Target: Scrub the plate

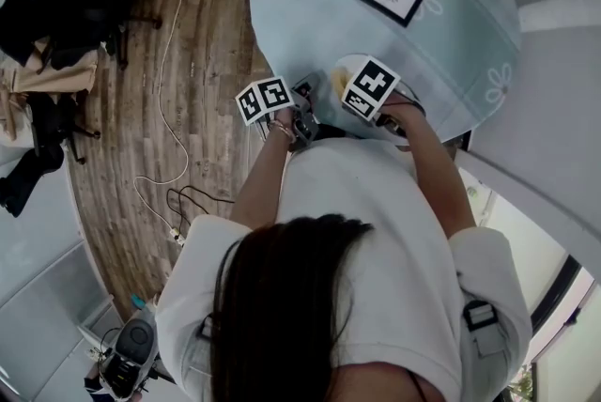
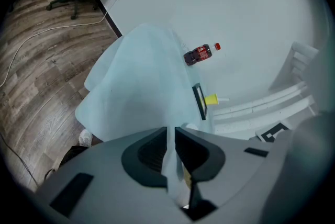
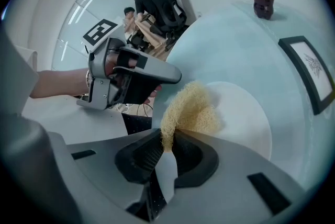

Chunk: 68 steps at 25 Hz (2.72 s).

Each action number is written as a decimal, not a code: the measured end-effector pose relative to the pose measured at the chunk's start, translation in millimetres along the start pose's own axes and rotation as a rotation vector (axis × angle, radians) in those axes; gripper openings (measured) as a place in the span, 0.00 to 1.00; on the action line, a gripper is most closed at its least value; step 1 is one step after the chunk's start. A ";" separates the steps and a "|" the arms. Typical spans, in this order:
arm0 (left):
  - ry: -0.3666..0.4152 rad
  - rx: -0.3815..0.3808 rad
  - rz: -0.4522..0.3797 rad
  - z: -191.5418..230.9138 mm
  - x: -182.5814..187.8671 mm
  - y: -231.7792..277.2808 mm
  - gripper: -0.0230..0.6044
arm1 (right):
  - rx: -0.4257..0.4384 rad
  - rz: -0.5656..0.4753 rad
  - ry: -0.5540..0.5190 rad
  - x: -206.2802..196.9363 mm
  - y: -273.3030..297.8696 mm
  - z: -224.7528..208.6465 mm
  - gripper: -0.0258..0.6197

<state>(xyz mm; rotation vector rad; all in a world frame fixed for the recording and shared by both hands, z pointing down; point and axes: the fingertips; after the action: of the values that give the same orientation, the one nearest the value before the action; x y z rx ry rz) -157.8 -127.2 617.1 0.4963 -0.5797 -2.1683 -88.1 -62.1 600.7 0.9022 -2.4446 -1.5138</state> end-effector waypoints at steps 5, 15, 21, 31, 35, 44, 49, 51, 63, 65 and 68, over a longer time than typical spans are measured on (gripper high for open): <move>0.043 -0.008 0.052 -8.1 -6.0 5.2 0.11 | 0.012 -0.011 0.020 -14.0 -3.4 9.3 0.13; 0.105 -0.009 0.158 -21.1 -23.9 25.2 0.11 | 0.003 -0.087 0.148 -61.1 -13.7 9.0 0.13; 0.138 0.023 0.165 -25.6 -23.3 35.0 0.12 | -0.008 -0.133 0.239 -80.2 -23.8 -3.8 0.13; 0.136 0.047 0.200 -23.8 -25.0 43.6 0.12 | -0.046 -0.191 0.335 -86.3 -39.8 -33.0 0.13; 0.132 0.044 0.218 -23.3 -25.2 43.9 0.12 | -0.063 -0.200 0.348 -79.4 -40.4 -40.4 0.13; 0.106 0.042 0.234 -24.7 -25.2 45.3 0.10 | -0.125 -0.250 0.375 -50.1 -39.4 -63.4 0.13; 0.126 0.035 0.250 -24.6 -27.4 46.7 0.09 | -0.114 -0.248 0.359 -27.7 -31.0 -69.6 0.13; 0.128 0.031 0.255 -25.2 -27.4 46.2 0.09 | -0.108 -0.240 0.339 -19.0 -27.1 -67.7 0.13; 0.152 0.031 0.280 -25.9 -26.4 45.7 0.09 | 0.002 -0.248 0.339 13.3 -9.1 -46.5 0.13; 0.149 0.026 0.285 -26.2 -26.3 45.4 0.09 | 0.024 -0.227 0.319 13.3 -7.1 -39.1 0.13; 0.129 0.029 0.280 -26.1 -26.2 45.4 0.09 | 0.077 -0.176 0.276 9.2 -7.3 -26.4 0.13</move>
<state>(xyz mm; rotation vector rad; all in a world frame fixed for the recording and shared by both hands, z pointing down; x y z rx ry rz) -100.8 -138.0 625.0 0.5327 -0.5733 -1.8511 -81.8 -89.9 605.6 1.2770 -2.2870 -1.2508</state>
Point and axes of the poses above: the fingertips, and each gripper's own axes: y forward along the fingers, z to its left, x out of its top, and after that the axes turned 1 degree about -x, right-handed
